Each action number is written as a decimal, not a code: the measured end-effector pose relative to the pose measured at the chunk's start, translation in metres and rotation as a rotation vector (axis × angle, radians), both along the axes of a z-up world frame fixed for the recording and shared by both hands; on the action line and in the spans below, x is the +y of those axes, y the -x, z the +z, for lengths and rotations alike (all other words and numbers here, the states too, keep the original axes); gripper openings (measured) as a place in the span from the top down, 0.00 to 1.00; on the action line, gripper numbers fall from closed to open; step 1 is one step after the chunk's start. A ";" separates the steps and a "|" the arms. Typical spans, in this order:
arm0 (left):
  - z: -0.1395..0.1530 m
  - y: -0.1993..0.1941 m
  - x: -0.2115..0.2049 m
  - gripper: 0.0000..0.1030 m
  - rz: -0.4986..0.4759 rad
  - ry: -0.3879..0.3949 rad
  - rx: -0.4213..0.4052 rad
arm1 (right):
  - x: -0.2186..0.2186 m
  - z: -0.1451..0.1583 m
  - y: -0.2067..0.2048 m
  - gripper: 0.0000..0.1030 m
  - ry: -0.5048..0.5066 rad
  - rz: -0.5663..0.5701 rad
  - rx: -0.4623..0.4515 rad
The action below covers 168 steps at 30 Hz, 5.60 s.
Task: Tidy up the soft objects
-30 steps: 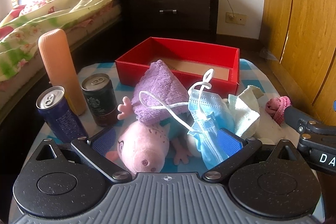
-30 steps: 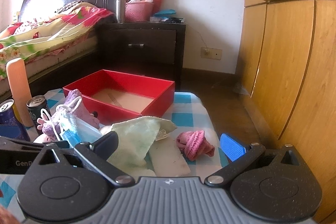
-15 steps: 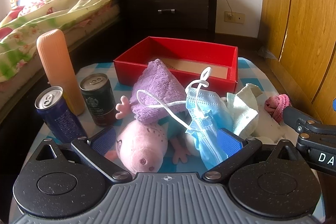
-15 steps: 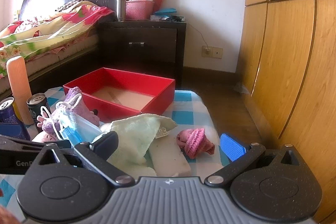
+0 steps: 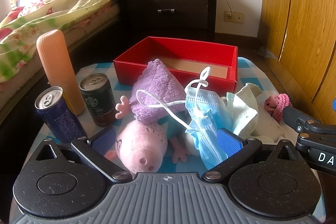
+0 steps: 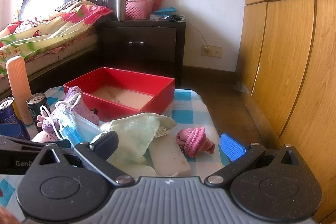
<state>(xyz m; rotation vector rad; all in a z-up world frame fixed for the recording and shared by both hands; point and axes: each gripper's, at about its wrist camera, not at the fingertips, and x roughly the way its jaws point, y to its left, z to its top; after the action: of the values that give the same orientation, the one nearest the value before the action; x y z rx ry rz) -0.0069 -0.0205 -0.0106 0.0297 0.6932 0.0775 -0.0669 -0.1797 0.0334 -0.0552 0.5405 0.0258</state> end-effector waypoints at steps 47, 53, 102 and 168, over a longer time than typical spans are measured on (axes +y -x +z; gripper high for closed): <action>-0.053 0.027 -0.038 0.59 -0.266 -0.003 0.146 | -0.057 -0.002 0.007 0.18 -0.080 -0.056 0.084; -0.052 0.031 -0.045 0.75 -0.315 0.018 0.135 | -0.060 -0.001 0.004 0.18 -0.114 -0.038 0.110; -0.021 0.044 0.006 0.83 -0.318 0.138 0.074 | 0.014 -0.068 0.015 0.66 -0.085 0.403 0.455; 0.049 0.031 -0.017 0.78 -0.341 0.161 -0.186 | -0.028 0.042 0.005 0.98 -0.484 0.238 0.179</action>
<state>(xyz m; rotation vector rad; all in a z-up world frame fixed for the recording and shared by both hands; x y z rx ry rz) -0.0382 -0.0375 0.0382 -0.0137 0.4988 -0.2991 -0.0716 -0.2081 0.0755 0.3587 0.6917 0.3956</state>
